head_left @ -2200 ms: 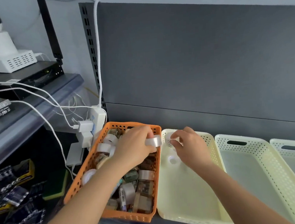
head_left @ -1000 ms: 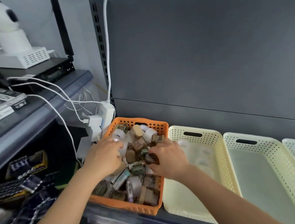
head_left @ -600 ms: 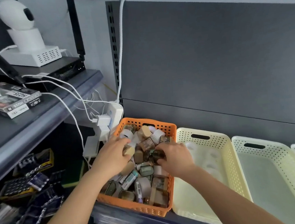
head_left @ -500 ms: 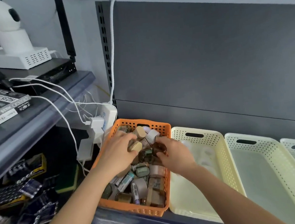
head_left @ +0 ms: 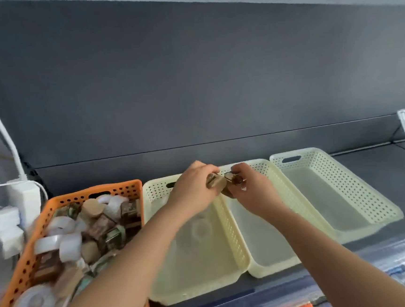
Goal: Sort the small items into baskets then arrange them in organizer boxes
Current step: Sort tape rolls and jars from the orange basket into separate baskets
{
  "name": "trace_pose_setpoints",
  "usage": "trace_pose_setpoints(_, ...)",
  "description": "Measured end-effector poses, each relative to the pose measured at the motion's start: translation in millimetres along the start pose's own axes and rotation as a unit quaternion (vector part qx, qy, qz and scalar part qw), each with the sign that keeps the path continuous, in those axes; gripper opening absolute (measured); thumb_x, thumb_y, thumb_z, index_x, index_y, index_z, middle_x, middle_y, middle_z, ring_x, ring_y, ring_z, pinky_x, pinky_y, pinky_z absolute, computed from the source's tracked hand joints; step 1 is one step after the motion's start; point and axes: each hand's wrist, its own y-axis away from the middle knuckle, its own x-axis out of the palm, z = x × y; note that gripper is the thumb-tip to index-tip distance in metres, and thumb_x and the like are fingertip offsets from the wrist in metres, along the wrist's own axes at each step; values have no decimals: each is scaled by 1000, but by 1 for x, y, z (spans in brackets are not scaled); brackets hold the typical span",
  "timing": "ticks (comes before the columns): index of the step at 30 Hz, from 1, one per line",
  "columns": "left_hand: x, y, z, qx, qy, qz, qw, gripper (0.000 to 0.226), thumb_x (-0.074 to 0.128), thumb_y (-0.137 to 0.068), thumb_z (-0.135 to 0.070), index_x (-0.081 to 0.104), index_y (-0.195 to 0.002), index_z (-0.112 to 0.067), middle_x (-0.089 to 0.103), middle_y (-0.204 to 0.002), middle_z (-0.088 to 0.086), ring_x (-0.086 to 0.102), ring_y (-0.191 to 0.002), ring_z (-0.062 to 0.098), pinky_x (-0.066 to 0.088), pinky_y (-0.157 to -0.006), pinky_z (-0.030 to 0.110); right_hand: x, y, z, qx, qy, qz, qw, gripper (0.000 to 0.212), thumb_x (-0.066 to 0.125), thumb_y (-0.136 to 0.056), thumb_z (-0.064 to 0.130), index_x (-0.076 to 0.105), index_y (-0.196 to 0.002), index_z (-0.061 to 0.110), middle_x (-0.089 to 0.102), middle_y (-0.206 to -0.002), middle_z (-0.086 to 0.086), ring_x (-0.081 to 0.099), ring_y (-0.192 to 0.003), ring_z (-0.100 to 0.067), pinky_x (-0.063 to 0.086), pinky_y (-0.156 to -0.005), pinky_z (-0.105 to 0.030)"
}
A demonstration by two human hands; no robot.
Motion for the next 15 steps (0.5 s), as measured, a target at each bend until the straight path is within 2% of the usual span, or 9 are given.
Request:
trace_pose_setpoints(4, 55, -35, -26, 20, -99, 58, 993, 32, 58, -88, -29, 59, -119, -23, 53, -117, -2, 54, -108, 21, 47, -86, 37, -21, -11, -48, 48, 70, 25, 996, 32, 62, -83, 35, 48, -106, 18, 67, -95, -1, 60, -88, -27, 47, -71, -34)
trace_pose_setpoints(6, 78, -47, -33, 19, -168, 88, 982, 21, 56, -89, -25, 58, -109, -20, 53, -111, 0, 55, -104, 23, 48, -78, 37, -28, -17, -67, 32, 120, 44, 991, 26, 59, -83, 33, 50, -102, 18, 66, -95, -3, 58, -83, -27, 44, -66, -33)
trace_pose_setpoints(8, 96, -56, -38, 4, -222, 116, 968, 11, 56, -89, -17, 56, -101, -16, 52, -105, 3, 57, -97, 25, 45, -69, 36, -30, -26, -83, 1, 167, 70, 984, 21, 57, -85, 30, 54, -102, 18, 66, -98, -4, 58, -84, -27, 43, -64, -32)
trace_pose_setpoints(10, 107, -62, -40, -17, -253, 133, 958, 12, 53, -89, -9, 55, -100, -13, 52, -103, 5, 58, -95, 28, 42, -68, 36, -29, -36, -95, -30, 180, 93, 979, 20, 55, -87, 27, 55, -104, 17, 65, -101, -4, 59, -92, -28, 45, -67, -33)
trace_pose_setpoints(13, 117, -66, -39, -44, -279, 139, 949, 21, 47, -88, 0, 55, -106, -8, 53, -108, 10, 56, -98, 29, 43, -73, 36, -25, -49, -107, -100, 209, 104, 967, 16, 51, -89, 22, 57, -101, 14, 64, -102, -6, 55, -100, -29, 42, -73, -33)
trace_pose_setpoints(15, 119, -66, -37, -53, -295, 135, 944, 20, 48, -91, -3, 58, -108, -4, 52, -111, 11, 53, -105, 29, 44, -82, 37, -23, -56, -110, -182, 276, 67, 941, 15, 55, -84, 17, 64, -95, 14, 63, -98, -6, 52, -104, -27, 40, -79, -33)
